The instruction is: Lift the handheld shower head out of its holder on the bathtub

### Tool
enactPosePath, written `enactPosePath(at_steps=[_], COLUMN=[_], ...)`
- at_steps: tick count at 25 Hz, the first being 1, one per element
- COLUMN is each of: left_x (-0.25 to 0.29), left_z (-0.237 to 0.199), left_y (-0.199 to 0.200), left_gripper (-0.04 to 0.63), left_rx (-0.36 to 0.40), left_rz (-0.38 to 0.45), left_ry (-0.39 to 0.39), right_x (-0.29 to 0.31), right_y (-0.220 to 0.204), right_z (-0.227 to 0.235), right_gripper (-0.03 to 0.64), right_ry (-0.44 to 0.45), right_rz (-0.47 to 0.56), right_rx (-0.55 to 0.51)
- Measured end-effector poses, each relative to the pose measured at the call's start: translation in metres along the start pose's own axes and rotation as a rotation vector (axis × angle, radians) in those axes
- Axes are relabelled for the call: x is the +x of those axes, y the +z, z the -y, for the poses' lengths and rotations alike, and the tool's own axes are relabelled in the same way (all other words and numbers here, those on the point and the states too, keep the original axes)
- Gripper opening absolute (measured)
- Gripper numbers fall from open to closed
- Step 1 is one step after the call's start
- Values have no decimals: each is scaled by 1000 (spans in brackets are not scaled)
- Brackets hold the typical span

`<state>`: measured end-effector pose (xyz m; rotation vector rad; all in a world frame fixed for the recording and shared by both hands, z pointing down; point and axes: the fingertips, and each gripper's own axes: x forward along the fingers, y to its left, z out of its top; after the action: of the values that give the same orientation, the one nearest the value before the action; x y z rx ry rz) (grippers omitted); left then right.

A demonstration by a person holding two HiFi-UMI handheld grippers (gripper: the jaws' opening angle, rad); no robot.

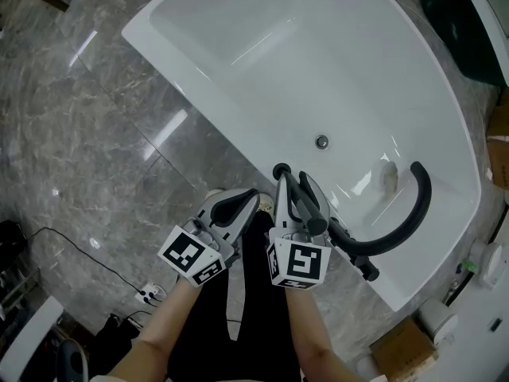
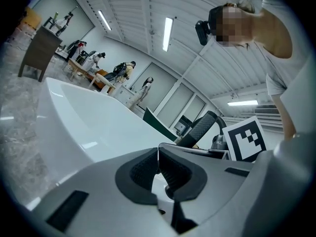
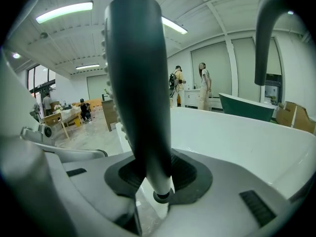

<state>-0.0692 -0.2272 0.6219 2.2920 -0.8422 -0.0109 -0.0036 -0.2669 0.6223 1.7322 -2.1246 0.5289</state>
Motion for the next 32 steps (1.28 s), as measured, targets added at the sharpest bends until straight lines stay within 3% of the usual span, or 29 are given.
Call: enactPosePath(at_steps=[11, 16, 32], left_x=[-31, -43, -72], left_z=[28, 50, 117], left_y=[49, 67, 123], left_gripper=[13, 12, 14], left_rx=[73, 142, 169], left_rz=[8, -19, 8], left_ry=[-12, -40, -110], right_x=[-36, -60, -137], right_y=[60, 82, 155], right_z=[-19, -17, -40], right_gripper=[127, 127, 127], right_ry=[-2, -10, 41], right_rz=[47, 60, 116], right_rx=[-16, -22, -36])
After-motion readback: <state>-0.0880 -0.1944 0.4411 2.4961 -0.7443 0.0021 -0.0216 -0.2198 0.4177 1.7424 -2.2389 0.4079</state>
